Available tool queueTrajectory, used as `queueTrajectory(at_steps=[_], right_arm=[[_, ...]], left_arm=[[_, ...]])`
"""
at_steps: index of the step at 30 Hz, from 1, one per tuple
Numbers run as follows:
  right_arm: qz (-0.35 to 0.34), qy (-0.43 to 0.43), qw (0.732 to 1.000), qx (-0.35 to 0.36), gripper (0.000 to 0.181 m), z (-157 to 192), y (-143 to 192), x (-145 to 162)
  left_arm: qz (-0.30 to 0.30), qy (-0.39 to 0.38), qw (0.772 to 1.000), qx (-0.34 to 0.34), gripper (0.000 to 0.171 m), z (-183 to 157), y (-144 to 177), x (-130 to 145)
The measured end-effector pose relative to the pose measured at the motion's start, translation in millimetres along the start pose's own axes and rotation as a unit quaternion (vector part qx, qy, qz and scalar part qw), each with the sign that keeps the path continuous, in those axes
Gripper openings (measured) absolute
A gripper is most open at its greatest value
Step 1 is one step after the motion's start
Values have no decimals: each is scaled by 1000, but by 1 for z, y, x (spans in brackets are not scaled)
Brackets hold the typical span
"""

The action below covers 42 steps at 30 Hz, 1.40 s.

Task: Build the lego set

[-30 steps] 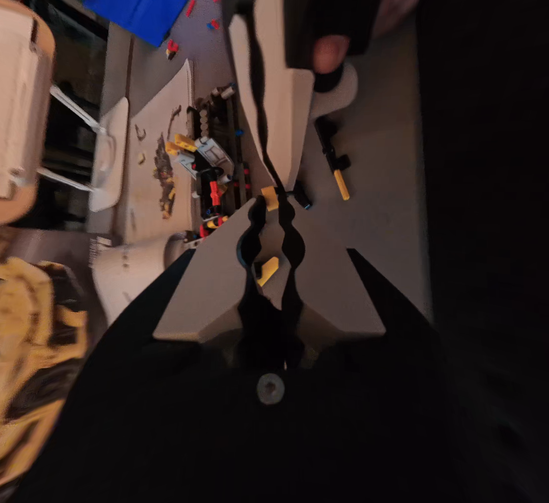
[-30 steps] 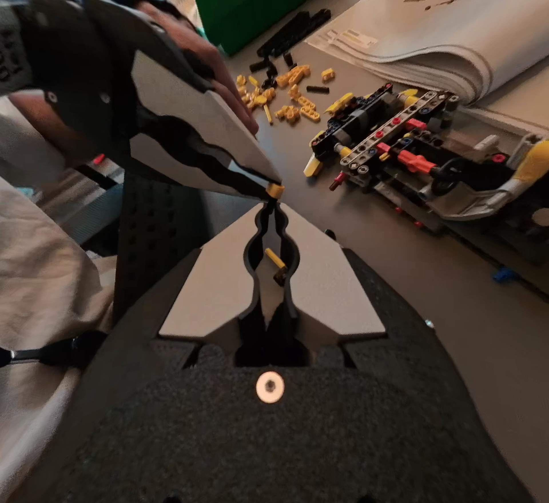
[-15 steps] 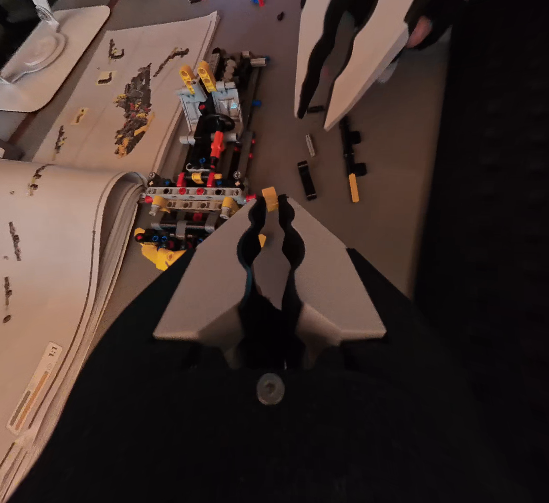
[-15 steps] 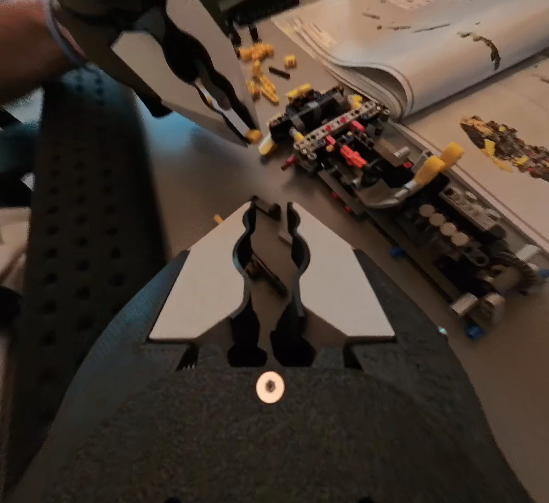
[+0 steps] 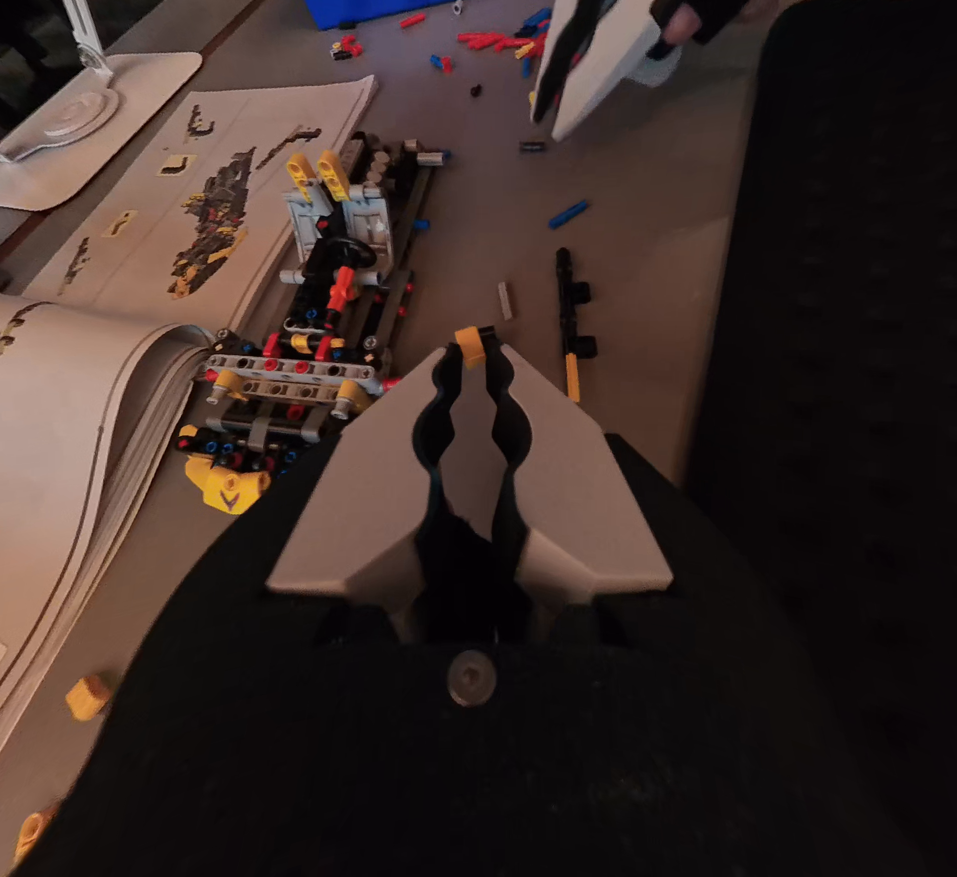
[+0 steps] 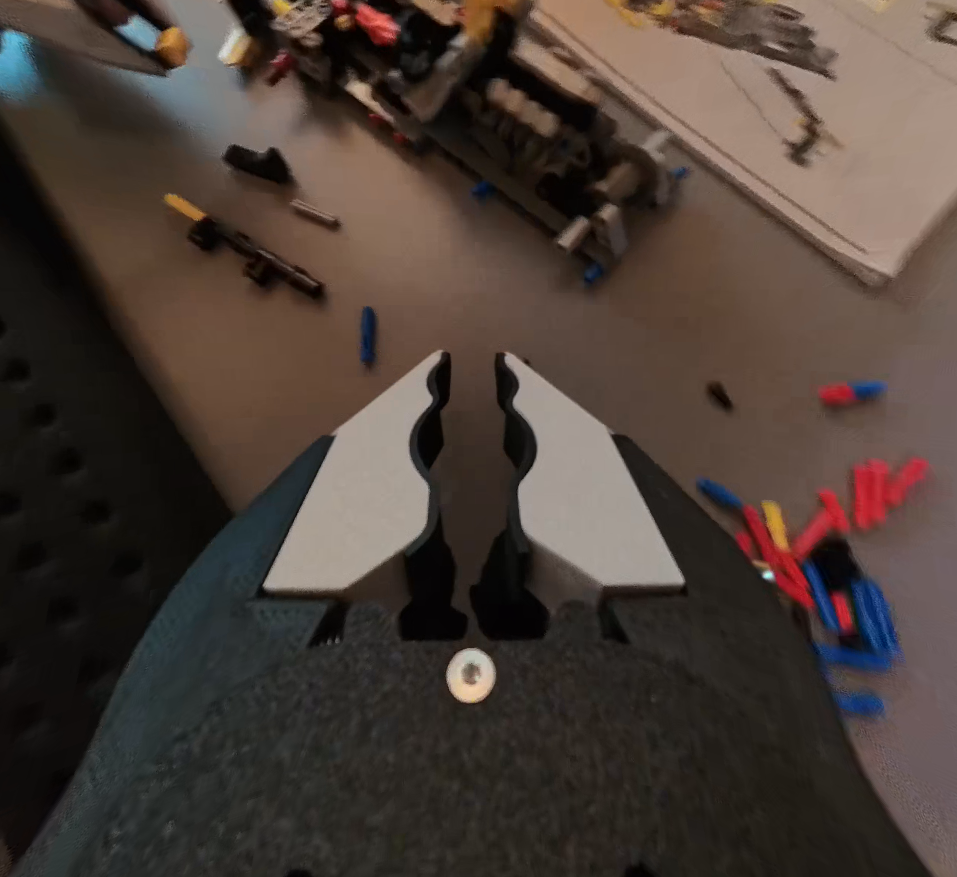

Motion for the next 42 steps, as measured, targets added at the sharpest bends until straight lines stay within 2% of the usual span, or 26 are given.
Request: queueTrajectory(at_steps=[3, 6, 11, 13, 22, 26, 31, 34, 37, 39, 42], right_arm=[[-10, -49, 998, 46, 22, -25, 8, 14], [-9, -71, 997, 43, 25, -30, 2, 16], [12, -47, 995, 85, 21, -32, 5, 21], [-3, -37, 994, 103, 19, -31, 13, 19], [16, -53, 995, 83, 15, -26, 1, 23], [1, -44, 996, 75, 6, -23, -5, 18], [6, -30, 997, 75, 5, -21, -10, 12], [-42, 9, 999, 32, 4, 14, -11, -21], [-113, 12, 992, -60, 3, 69, -12, -61], [-164, -1, 978, -128, 3, 98, -13, -80], [-249, -79, 946, -192, 4, 108, -10, -106]], left_arm=[[4, -19, 1000, 4, 7, -5, -3, 0], [1, -26, 1000, 15, 7, -10, -5, -3], [-1, -12, 1000, 21, 7, -11, -3, -1], [-4, -7, 1000, 19, 7, -8, -2, -1], [-2, -11, 999, 30, 7, -13, -5, -1], [-18, 14, 999, 43, 7, -13, -3, -6], [-48, 49, 996, 57, 7, -12, -2, -15], [-56, 47, 997, 34, 6, -4, -1, -16], [-58, 36, 997, 17, 6, -2, -2, -17], [-58, 43, 997, 26, 6, -4, -2, -16], [-89, 75, 992, 49, 6, -7, 2, -26]])
Point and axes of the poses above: each gripper's, where its closed fingertips meet, y back along the fingers, x out of its underside, z = x × y across the jaws, the point moved 1 cm from there along y, back along the fingers, and after that the axes turned 2 degrees about -y, right-handed, at the moved point
